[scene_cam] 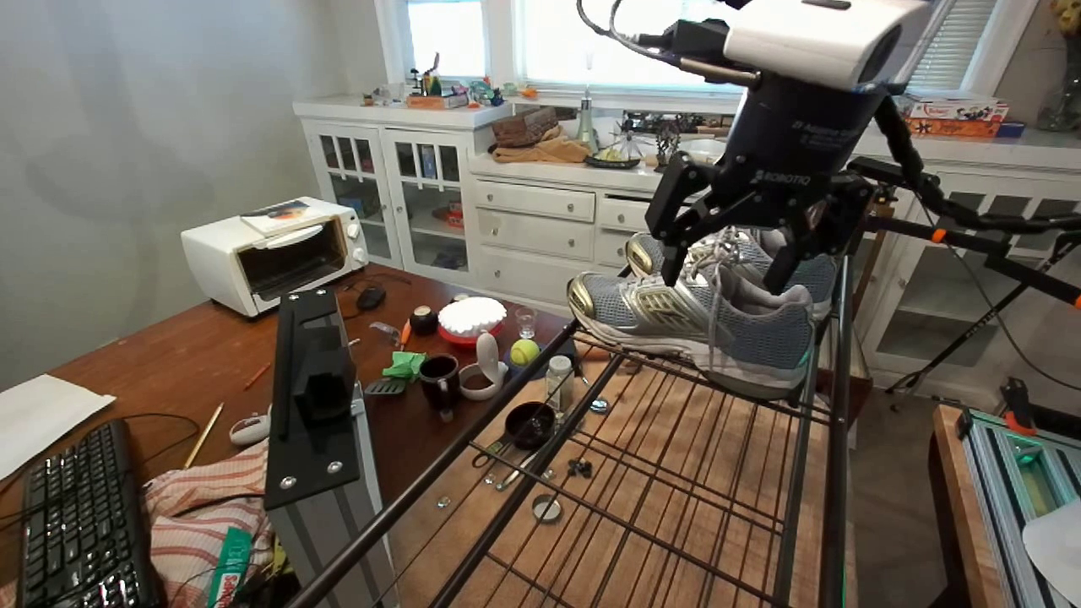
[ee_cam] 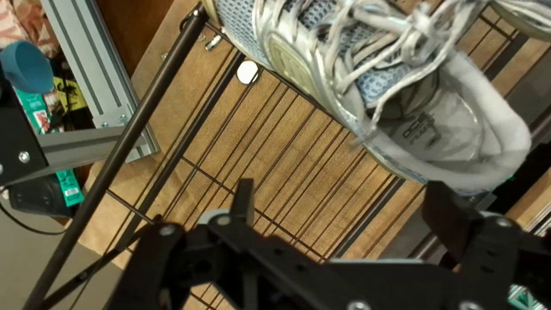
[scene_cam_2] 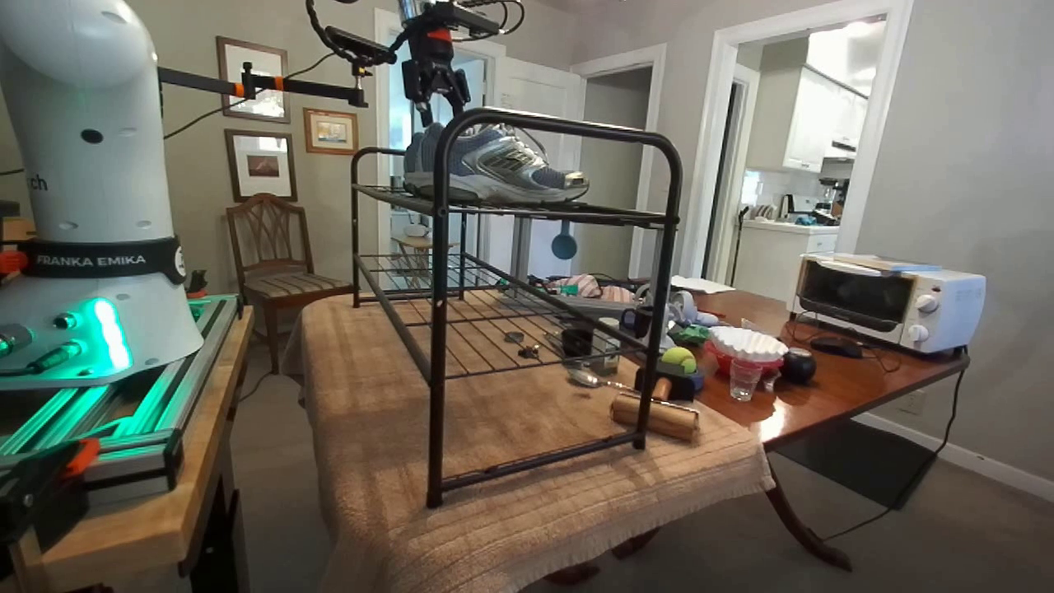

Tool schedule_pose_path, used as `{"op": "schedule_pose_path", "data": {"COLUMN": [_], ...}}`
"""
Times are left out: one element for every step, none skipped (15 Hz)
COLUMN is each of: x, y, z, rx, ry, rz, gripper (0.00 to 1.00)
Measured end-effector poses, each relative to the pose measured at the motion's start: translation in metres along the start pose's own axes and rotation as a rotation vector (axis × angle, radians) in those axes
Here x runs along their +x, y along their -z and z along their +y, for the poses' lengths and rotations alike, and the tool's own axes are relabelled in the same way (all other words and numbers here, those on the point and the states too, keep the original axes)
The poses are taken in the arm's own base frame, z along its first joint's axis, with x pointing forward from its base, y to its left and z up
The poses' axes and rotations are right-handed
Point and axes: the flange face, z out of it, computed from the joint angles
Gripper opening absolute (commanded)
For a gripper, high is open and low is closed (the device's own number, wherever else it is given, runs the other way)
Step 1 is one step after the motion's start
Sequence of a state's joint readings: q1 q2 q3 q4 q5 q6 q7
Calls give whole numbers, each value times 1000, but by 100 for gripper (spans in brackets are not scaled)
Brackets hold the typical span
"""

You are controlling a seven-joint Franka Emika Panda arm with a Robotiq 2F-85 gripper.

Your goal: Turn the left sneaker around

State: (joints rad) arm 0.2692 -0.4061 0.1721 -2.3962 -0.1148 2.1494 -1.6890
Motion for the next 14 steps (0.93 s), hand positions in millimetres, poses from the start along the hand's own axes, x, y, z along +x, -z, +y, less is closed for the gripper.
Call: {"op": "schedule_pose_path", "data": {"x": [0, -1, -2, -3, -4, -4, -4, -5, -6, -8, -10, -13, -17, -21], "y": [1, 1, 2, 2, 2, 3, 4, 4, 6, 7, 9, 10, 11, 13], "z": [0, -1, -2, -2, -4, -6, -8, -11, -14, -17, -20, -23, -26, -28], "rx": [6, 15, 24, 33, 45, 56, 68, 82, 95, 107, 116, 125, 131, 133], "ry": [-55, -110, -166, -221, -275, -328, -381, -433, -486, -536, -588, -640, -693, -745], "rz": [-2, -6, -8, -9, -11, -13, -16, -19, -23, -25, -27, -28, -28, -27], "gripper": [100, 100, 100, 100, 100, 100, 100, 100, 100, 100, 100, 100, 100, 100]}}
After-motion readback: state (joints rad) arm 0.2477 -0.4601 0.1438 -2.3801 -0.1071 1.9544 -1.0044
